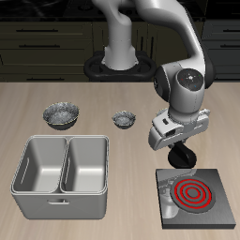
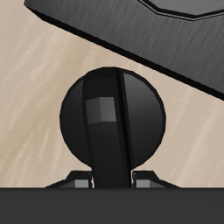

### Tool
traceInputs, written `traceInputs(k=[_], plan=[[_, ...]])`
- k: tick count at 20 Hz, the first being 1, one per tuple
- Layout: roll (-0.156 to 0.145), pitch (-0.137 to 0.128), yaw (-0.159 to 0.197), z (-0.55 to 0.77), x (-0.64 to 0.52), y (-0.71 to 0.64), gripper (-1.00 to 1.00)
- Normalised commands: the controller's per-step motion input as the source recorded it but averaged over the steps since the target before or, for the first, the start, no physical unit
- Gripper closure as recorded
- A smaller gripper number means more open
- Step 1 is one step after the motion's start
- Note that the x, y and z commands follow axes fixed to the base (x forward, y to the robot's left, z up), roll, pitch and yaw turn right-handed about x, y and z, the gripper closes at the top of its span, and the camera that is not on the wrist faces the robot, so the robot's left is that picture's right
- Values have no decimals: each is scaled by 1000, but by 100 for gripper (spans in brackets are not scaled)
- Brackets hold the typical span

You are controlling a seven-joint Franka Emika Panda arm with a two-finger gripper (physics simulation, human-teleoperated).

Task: Turn off the flat stove

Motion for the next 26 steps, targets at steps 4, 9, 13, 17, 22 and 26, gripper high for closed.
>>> traceInputs(k=[4, 9, 13, 17, 22, 26], plan=[[-4, -7, -69, 65, 10, -30, 100], [1, -3, -105, 90, 3, -27, 100], [-2, 0, -87, 61, 18, -57, 100], [-17, -1, -106, 84, 18, -97, 100], [-13, 1, -73, 65, -7, -13, 100], [-6, 24, -80, 5, 2, 13, 100]])
